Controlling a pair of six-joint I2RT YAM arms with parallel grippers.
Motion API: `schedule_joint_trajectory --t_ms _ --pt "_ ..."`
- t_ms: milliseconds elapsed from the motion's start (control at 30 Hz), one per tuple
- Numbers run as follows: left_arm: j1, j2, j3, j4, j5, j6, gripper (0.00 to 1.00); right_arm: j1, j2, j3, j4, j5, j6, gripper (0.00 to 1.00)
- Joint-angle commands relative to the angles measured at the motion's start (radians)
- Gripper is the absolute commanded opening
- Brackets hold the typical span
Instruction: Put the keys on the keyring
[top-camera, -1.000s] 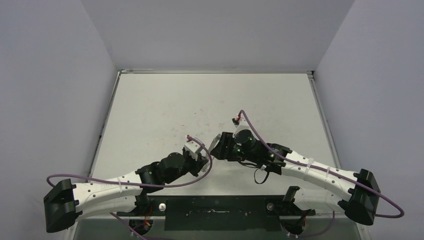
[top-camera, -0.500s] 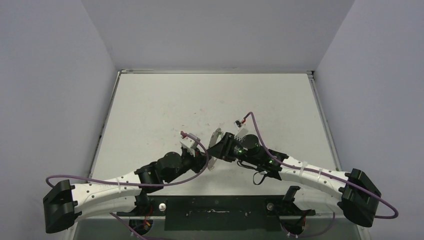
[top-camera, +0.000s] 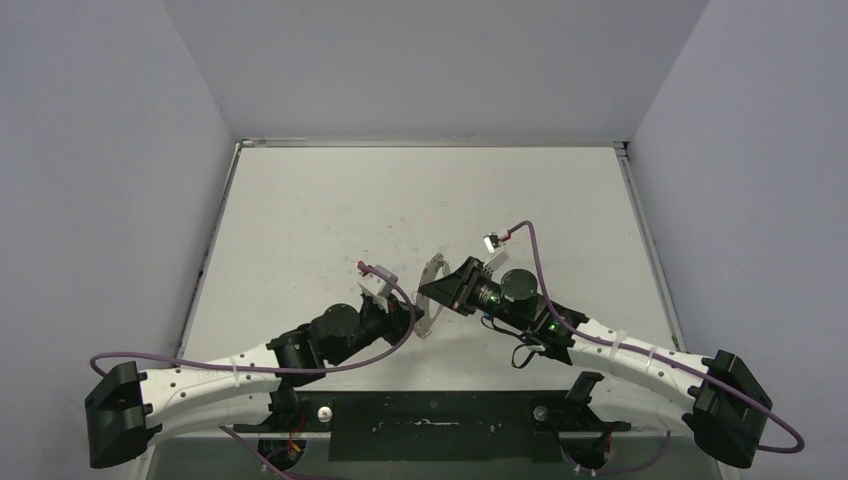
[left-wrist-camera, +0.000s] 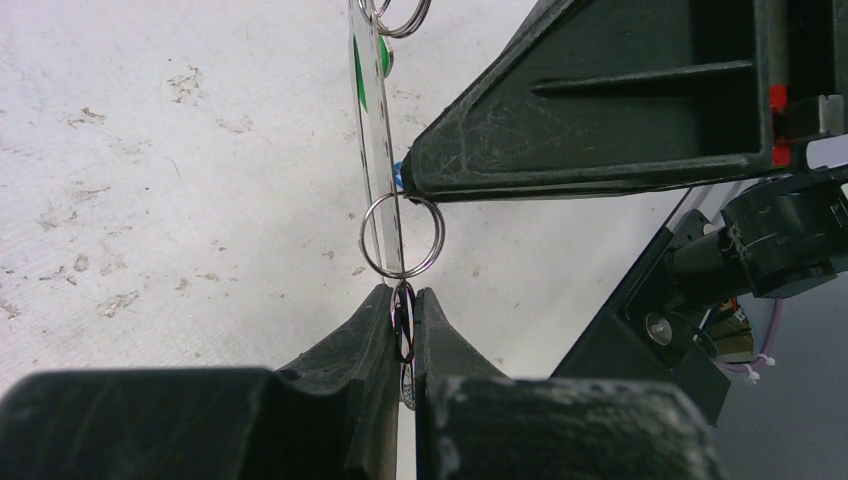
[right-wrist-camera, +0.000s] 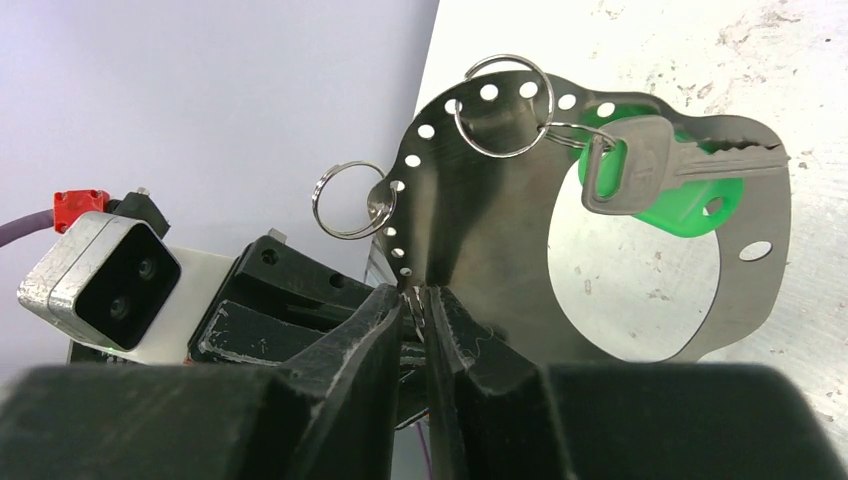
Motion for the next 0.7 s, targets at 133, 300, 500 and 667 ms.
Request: schedule_joint_trajectory --t_ms 133,300,500,667 --pt "0.008 -0.019 0.018 0.105 0.017 -0.006 0.00 -0.004 0.011 0.013 0.073 -0.006 -0.005 0.13" --pt "0.011 -0.024 0.015 0.105 0.019 -0.006 0.00 -0.004 0.014 0.020 0.044 -0.013 -0.016 0.26" --pt "0.012 -0.016 0.024 0.088 0.021 0.013 0.00 0.002 0.028 0.038 0.012 -0.014 -0.032 0.30" --pt "0.012 0.003 0.051 0.035 0.037 0.057 0.00 0.008 0.046 0.051 -0.004 -0.016 -0.049 0.40"
